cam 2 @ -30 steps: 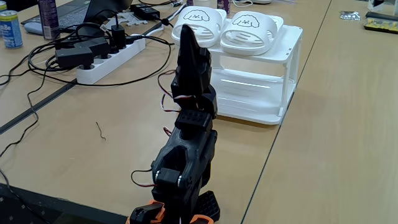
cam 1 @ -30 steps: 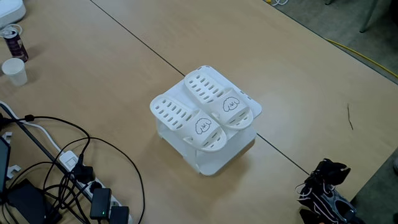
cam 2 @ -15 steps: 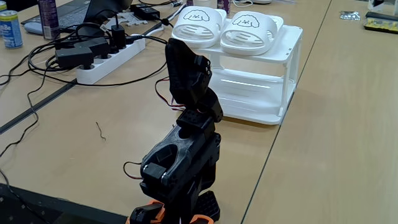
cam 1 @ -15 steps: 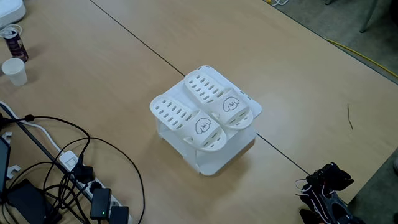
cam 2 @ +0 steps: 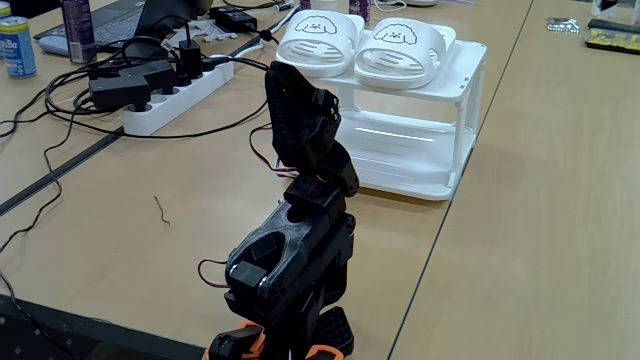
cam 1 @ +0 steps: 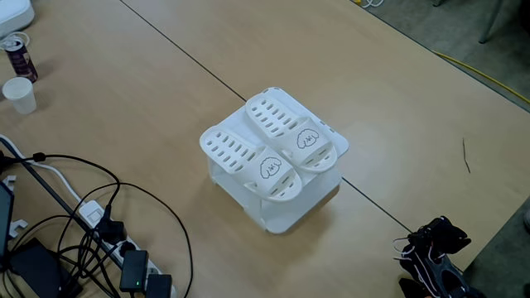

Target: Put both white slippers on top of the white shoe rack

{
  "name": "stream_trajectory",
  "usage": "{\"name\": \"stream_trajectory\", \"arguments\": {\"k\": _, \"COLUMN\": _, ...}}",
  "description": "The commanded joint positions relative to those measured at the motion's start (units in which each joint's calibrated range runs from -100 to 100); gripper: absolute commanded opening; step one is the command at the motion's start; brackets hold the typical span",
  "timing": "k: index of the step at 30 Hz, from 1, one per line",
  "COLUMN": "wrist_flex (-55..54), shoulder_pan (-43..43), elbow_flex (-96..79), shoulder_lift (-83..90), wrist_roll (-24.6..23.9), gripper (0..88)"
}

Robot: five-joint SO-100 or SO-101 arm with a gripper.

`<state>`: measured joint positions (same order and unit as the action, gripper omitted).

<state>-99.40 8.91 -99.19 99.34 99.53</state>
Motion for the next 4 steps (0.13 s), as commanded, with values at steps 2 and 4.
{"name": "stream_trajectory", "arguments": {"k": 2, "wrist_flex": -0.3, "shoulder_pan": 0.2, "elbow_flex": -0.3, "shoulder_lift": -0.3, "wrist_roll": 0.5, "gripper": 0.8}}
{"name": "stream_trajectory", "arguments": {"k": 4, "wrist_flex": -0.3, "shoulder_pan": 0.2, "elbow_flex": -0.3, "shoulder_lift": -0.3, "wrist_roll": 0.5, "gripper": 0.8}}
